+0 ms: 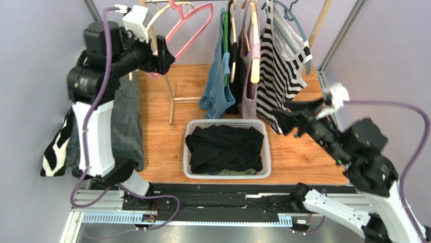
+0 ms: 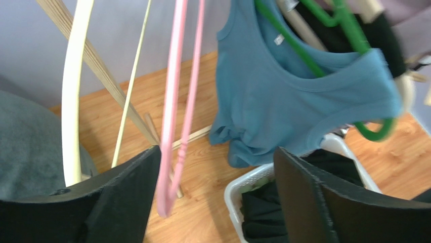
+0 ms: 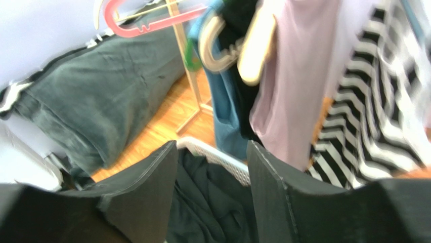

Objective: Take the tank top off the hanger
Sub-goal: Place the hanger at the clothesline.

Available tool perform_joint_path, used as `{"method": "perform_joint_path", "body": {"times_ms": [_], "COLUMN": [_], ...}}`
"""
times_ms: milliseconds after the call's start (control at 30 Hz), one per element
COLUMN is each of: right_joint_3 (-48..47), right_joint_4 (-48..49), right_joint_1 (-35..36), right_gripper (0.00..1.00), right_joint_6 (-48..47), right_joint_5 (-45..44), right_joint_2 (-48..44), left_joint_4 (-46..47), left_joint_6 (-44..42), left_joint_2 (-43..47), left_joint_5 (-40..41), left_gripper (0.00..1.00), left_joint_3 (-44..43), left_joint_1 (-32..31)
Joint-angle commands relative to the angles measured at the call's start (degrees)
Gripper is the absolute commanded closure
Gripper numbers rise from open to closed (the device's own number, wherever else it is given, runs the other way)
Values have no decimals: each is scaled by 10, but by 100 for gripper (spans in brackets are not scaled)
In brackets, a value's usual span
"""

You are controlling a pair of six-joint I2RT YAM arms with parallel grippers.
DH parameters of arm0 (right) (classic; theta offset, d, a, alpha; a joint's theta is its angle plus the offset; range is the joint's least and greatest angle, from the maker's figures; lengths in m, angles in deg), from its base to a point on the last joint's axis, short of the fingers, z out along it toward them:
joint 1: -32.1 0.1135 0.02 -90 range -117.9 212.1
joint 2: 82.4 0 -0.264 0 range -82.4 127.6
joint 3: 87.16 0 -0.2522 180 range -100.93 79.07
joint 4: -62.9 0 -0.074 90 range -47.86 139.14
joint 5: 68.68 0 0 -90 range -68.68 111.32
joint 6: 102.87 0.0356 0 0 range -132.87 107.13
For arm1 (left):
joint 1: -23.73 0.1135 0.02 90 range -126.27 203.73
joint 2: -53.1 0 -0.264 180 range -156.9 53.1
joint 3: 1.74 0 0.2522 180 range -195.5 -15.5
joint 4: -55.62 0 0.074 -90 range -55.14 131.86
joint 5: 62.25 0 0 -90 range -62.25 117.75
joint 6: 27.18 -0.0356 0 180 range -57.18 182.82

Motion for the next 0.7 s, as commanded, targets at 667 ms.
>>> {"method": "perform_joint_path", "body": {"times_ms": [667], "right_joint_3": [-550], "right_joint_4": [0], "right_joint_1": [24], "right_gripper": [7], "right_joint_6": [15], "right_joint_5": [-47], "right_joint_2": [554], "left_joint_4": [85], "left_joint_6": [-47], "left_joint_2": [292], "left_joint_5": [-77], "left_gripper": [5], "left_joint_3": [285], "left_joint_1": [2]}}
